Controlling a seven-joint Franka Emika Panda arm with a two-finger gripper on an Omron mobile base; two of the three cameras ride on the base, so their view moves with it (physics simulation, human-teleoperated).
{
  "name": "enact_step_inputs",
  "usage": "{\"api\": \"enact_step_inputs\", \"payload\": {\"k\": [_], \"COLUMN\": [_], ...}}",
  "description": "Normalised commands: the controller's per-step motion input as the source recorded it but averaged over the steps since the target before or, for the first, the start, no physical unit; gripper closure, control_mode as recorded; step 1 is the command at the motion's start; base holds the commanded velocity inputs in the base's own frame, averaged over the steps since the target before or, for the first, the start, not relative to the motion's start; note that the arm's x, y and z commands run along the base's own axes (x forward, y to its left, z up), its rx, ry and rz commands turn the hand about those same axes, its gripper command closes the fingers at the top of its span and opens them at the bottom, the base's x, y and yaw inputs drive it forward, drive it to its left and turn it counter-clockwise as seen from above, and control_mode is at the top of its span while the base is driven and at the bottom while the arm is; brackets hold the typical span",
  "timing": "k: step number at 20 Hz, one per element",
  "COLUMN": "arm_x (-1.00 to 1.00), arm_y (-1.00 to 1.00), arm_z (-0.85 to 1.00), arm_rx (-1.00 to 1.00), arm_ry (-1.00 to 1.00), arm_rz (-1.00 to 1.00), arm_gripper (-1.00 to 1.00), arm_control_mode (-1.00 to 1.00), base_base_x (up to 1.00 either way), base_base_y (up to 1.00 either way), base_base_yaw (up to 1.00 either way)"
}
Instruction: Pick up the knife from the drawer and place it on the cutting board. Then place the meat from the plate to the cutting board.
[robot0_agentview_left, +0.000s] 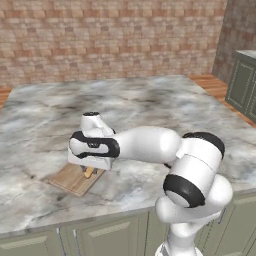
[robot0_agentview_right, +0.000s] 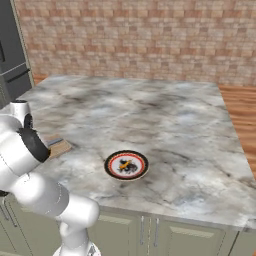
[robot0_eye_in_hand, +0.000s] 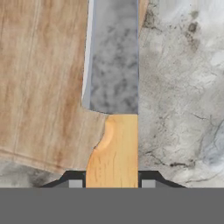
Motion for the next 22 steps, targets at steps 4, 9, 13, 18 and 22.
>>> {"api": "enact_step_inputs", "payload": {"k": [4, 9, 13, 18, 22], "arm_x": [0.34, 0.36, 0.36, 0.33, 0.13], "arm_y": [0.25, 0.24, 0.26, 0.19, 0.07], "arm_z": [-0.18, -0.15, -0.14, -0.29, -0.33], "arm_rx": [-0.02, -0.02, -0.02, -0.04, -0.01], "arm_ry": [0.07, 0.05, 0.03, 0.00, -0.01], "arm_rz": [0.00, 0.00, 0.00, 0.00, 0.00], "arm_gripper": [1.00, 1.00, 1.00, 1.00, 1.00], "arm_control_mode": [-1.00, -1.00, -1.00, -1.00, -1.00], "base_base_x": [0.00, 0.00, 0.00, 0.00, 0.00], "base_base_y": [0.00, 0.00, 0.00, 0.00, 0.00], "base_base_yaw": [0.00, 0.00, 0.00, 0.00, 0.00]}}
